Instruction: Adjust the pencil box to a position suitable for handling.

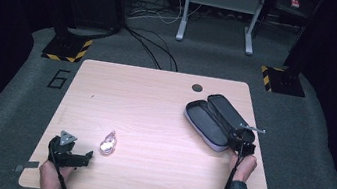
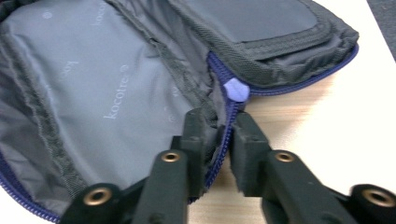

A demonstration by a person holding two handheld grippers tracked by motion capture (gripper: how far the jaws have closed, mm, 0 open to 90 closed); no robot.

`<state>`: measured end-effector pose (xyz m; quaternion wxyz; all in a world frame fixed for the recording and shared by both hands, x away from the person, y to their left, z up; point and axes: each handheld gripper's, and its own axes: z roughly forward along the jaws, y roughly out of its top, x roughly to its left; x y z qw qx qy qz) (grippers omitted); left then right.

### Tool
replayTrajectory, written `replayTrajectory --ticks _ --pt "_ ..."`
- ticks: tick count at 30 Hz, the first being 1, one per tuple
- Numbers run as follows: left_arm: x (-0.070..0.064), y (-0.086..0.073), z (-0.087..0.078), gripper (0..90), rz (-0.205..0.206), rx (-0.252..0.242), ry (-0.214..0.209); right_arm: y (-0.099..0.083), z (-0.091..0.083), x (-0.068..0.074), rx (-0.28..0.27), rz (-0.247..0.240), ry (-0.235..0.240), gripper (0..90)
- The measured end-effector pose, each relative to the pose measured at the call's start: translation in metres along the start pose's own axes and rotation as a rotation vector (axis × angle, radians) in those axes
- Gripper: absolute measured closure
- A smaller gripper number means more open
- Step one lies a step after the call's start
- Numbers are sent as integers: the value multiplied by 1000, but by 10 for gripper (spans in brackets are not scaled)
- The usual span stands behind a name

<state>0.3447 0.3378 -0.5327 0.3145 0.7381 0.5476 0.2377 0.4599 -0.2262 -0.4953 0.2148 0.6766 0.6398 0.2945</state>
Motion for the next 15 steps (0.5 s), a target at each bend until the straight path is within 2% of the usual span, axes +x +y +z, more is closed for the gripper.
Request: replayTrajectory --ticks 8,15 --pt "0 0 0 2 -1 0 0 1 2 6 -7 -32 10 846" --pt "0 0 0 2 -1 0 -1 2 4 13 -2 -67 55 861"
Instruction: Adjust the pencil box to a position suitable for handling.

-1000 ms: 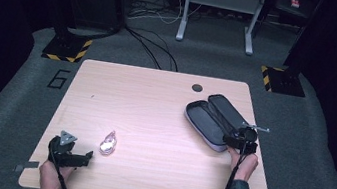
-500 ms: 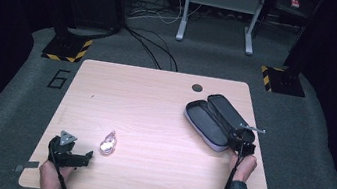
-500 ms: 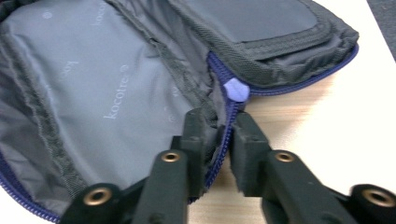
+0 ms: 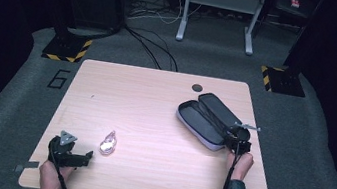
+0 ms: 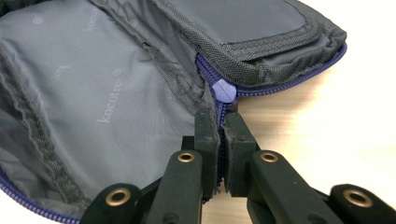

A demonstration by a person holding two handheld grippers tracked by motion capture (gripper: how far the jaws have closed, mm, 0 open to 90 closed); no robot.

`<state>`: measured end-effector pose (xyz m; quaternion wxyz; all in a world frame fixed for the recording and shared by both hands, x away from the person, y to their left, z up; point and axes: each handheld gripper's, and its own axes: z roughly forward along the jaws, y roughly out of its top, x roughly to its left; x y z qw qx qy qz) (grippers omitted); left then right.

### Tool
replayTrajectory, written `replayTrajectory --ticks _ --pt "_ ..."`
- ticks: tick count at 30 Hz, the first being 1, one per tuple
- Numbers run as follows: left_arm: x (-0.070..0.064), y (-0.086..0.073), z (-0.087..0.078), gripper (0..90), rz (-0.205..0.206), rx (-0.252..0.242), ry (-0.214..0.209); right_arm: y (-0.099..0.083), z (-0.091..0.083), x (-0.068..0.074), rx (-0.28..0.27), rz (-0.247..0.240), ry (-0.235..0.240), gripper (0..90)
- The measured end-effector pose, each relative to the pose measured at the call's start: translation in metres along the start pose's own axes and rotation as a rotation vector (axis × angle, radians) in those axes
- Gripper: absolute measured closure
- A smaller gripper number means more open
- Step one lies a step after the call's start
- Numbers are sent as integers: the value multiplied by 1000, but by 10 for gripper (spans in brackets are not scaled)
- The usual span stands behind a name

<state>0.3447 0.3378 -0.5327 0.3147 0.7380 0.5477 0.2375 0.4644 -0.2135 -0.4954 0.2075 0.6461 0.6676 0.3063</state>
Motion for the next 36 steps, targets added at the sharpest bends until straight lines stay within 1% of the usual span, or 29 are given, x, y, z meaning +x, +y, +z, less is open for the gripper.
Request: replayTrajectory --ticks 1,2,3,7,8,9,10,11,17,18,19,21,22,23,24,25,26,27,28,29,30,31,32,33,34,35,36 --pt "0 0 0 2 1 0 0 0 1 2 6 -1 15 862" --pt "0 0 0 2 0 0 0 0 1 3 7 -16 26 863" --pt "0 0 0 2 0 0 0 1 1 6 10 -16 30 863" --pt "0 0 0 2 1 2 1 2 4 13 19 -58 82 864" --pt "0 0 0 2 1 3 1 2 5 14 15 -78 93 865" --pt "0 0 0 2 1 3 0 2 5 17 20 -80 97 866" --pt "0 0 0 2 1 3 1 3 7 18 19 -100 120 868" --pt "0 0 0 2 1 3 1 3 7 21 26 -96 132 869" --pt "0 0 0 2 -1 0 0 3 10 29 31 -134 184 873" --pt "0 0 0 2 -2 0 0 3 10 29 31 -153 190 873" --pt "-1 0 0 2 -13 -2 -2 3 10 32 34 -153 197 873" --pt "-1 0 0 2 -10 4 -4 3 10 35 39 -159 211 873" --pt "-1 0 0 2 -10 1 -2 3 11 37 40 -175 218 873" --pt "-1 0 0 2 -10 0 -2 3 11 38 38 -203 224 873" --pt "-1 0 0 2 -9 1 -1 3 11 41 39 -192 232 873" --pt "-1 0 0 2 -11 6 -6 4 12 42 40 -209 239 873" --pt "-1 0 0 2 -9 1 -2 4 13 43 41 -239 250 872" --pt "-1 0 0 2 -10 0 -1 4 12 45 43 -233 260 872" --pt "0 0 0 2 -8 6 -5 4 13 45 47 -255 269 873" --pt "0 0 -1 2 -6 11 -9 4 14 48 48 -251 272 873" --pt "-1 0 0 2 -10 0 -2 4 14 50 49 -257 282 873" --pt "-1 0 0 2 -9 1 -2 5 15 51 50 -277 295 873" --pt "-1 0 0 2 -10 0 -1 5 15 54 57 -275 301 872" --pt "-1 0 0 2 -9 1 -2 5 16 54 55 -301 307 872" --pt "-1 0 0 3 -10 0 -1 5 16 57 58 -287 315 872" --pt "0 0 -1 2 -8 6 -6 5 17 57 60 -303 324 872" --pt "-1 0 0 2 -11 -2 -2 5 17 59 61 -301 330 872"
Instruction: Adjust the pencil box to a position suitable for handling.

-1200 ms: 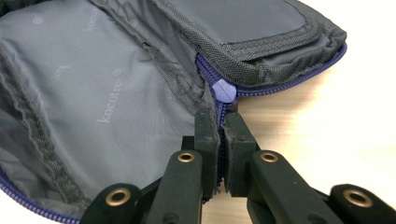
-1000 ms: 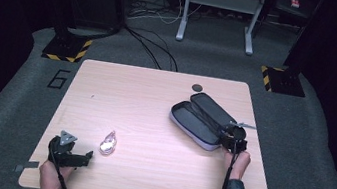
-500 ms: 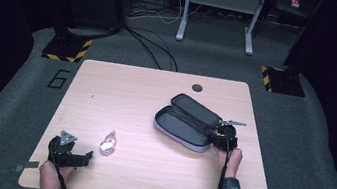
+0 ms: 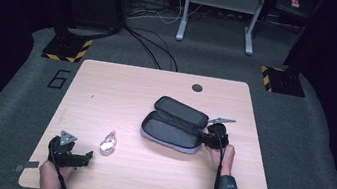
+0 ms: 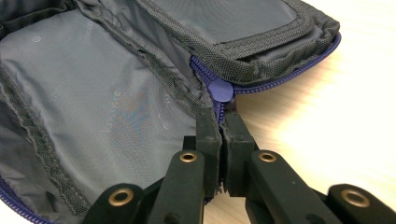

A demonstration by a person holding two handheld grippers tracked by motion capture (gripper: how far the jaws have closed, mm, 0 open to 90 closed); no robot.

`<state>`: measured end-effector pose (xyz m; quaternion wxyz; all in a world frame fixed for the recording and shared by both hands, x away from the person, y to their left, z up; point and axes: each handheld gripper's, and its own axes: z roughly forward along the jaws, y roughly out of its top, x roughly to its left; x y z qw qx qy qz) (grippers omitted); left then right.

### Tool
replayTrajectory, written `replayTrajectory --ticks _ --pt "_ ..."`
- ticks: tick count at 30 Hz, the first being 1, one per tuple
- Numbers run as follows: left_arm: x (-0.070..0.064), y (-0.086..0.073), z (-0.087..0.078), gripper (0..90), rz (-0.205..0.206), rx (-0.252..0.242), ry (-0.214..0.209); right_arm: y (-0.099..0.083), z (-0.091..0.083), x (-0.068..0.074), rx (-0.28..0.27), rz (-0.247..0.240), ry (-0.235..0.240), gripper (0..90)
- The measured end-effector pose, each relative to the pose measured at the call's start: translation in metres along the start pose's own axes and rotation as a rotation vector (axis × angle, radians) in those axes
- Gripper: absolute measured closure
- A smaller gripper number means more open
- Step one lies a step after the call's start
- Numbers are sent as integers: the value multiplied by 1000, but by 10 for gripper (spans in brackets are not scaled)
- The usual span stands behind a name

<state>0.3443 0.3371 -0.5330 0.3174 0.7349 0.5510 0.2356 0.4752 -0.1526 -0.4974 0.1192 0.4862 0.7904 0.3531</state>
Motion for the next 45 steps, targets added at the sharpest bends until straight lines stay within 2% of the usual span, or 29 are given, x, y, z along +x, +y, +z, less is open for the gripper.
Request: replayTrajectory --ticks 3,7,8,9,14,15,17,18,21,23,24,26,28,30,33,37,39,45 --pt "0 0 0 2 0 2 0 1 2 3 2 -24 29 870" --pt "0 0 0 2 0 2 0 3 5 7 5 -47 45 869" --pt "0 0 0 2 1 3 0 4 6 7 4 -68 52 868" --pt "0 0 0 2 1 3 0 4 6 9 10 -57 56 868" --pt "0 0 0 2 2 3 -1 8 11 10 14 -92 91 859" --pt "0 0 0 2 3 6 -3 8 11 9 9 -98 91 859" --pt "0 0 0 2 2 7 -5 11 12 10 23 -68 93 858" --pt "0 0 0 2 2 2 -1 13 14 8 17 -92 93 857" --pt "1 0 0 2 11 6 -1 14 15 12 33 -72 98 851" --pt "1 0 0 2 12 6 -1 15 16 14 23 -97 92 835" --pt "1 0 0 2 13 5 0 14 16 17 23 -76 94 804" --pt "1 0 0 2 12 7 -1 14 18 17 27 -92 99 670" --pt "0 0 0 2 -2 -1 -2 14 18 17 26 -81 88 497" --pt "0 0 0 2 0 -2 -2 13 12 15 -5 -41 104 394" --pt "0 0 0 2 0 2 -2 9 -1 10 -32 -28 88 238" --pt "0 0 0 3 -1 -1 -3 -1 -20 6 -64 -33 35 148" --pt "0 0 0 3 0 -2 -3 -8 -28 3 -73 -39 0 137" --pt "1 0 0 3 11 1 -1 -30 -47 -7 -66 -18 -88 89"
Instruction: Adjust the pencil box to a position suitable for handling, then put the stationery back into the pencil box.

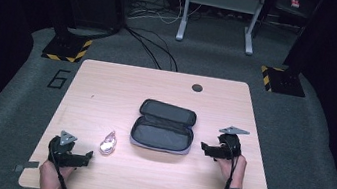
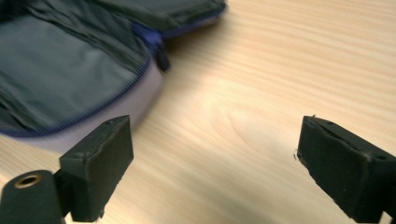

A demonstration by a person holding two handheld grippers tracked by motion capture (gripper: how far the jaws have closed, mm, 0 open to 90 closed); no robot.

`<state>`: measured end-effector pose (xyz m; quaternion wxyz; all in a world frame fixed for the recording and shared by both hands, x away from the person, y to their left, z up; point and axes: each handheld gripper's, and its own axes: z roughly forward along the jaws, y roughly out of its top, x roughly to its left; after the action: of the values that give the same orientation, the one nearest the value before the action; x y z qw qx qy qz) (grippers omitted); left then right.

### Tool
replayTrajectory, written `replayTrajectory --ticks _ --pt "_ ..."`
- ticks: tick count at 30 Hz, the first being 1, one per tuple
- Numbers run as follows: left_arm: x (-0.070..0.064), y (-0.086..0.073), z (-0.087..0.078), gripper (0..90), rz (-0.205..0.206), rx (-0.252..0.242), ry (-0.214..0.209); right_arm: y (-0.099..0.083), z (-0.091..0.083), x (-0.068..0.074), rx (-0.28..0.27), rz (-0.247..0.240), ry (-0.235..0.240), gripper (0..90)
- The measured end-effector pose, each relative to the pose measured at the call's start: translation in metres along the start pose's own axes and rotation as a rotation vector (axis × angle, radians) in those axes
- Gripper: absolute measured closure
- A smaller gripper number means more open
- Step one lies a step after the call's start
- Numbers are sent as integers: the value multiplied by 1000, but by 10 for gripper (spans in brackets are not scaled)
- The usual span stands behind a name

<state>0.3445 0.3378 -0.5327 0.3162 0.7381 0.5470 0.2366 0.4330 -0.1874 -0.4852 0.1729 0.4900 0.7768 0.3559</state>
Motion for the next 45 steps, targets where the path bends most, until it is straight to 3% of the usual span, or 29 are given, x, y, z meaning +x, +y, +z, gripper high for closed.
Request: replayTrajectory --ticks 3,6,12,18,23,27,37,44,45 --pt "-1 0 0 4 -12 -3 -3 -12 -5 -7 8 -4 -57 68" --pt "-1 0 0 4 -11 -3 -3 -24 -8 -11 13 28 -87 43" --pt "-1 0 0 4 -10 -3 -2 -41 -9 -15 14 26 -156 23" --pt "0 0 0 4 2 0 0 -50 -7 -18 20 20 -191 9" --pt "0 0 0 4 2 1 0 -56 -3 -20 33 18 -179 0" --pt "0 0 0 2 -2 0 6 -62 -2 -23 -7 50 -156 0" --pt "2 0 -1 3 -13 -3 2 -61 -2 -24 0 42 -149 0" --pt "1 1 -6 3 -57 -53 -8 -61 -2 -24 0 42 -149 0" --pt "0 3 -9 3 -49 -50 -14 -61 -2 -24 0 41 -149 0"
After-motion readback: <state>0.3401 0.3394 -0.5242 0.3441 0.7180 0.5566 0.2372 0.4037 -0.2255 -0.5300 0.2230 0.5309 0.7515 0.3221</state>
